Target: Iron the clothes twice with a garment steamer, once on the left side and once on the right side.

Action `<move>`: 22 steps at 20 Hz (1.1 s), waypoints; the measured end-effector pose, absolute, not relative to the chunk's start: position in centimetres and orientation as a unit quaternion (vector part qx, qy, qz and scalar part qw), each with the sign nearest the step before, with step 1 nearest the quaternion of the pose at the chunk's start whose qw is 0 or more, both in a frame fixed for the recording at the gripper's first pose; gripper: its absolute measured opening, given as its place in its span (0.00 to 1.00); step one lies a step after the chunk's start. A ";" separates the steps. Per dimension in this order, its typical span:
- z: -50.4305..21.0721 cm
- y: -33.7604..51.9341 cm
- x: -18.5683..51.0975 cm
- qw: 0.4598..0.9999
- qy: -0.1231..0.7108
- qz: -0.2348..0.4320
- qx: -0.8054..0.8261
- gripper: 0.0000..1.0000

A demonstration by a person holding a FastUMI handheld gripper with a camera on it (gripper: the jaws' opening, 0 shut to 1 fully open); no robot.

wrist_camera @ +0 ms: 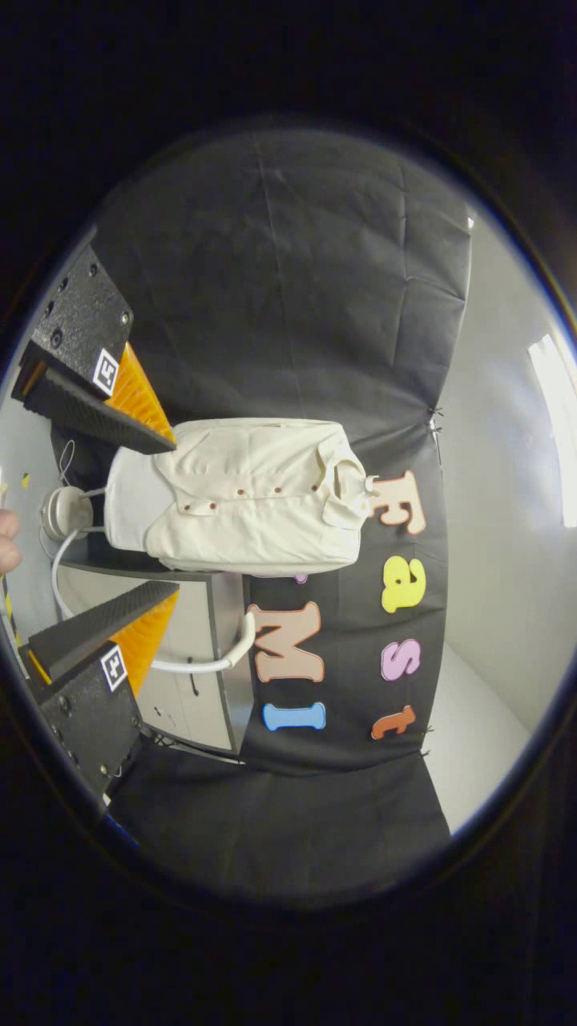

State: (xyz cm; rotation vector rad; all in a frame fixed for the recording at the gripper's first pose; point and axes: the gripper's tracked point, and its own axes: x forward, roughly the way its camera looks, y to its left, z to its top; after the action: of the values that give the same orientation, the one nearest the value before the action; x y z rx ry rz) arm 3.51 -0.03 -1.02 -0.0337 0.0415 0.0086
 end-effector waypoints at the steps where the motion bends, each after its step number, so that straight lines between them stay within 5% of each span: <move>1: -1.1 0.0 4.0 1.000 0.022 0.003 -0.018 0.97; 12: -1.0 -4.7 9.3 0.998 0.019 -0.045 -0.040 0.97; 22: 0.5 -16.2 21.0 0.998 0.008 -0.042 -0.052 1.00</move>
State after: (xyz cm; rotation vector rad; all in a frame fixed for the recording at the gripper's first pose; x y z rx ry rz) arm 20.97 -16.23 0.47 -0.1038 0.0170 -0.0834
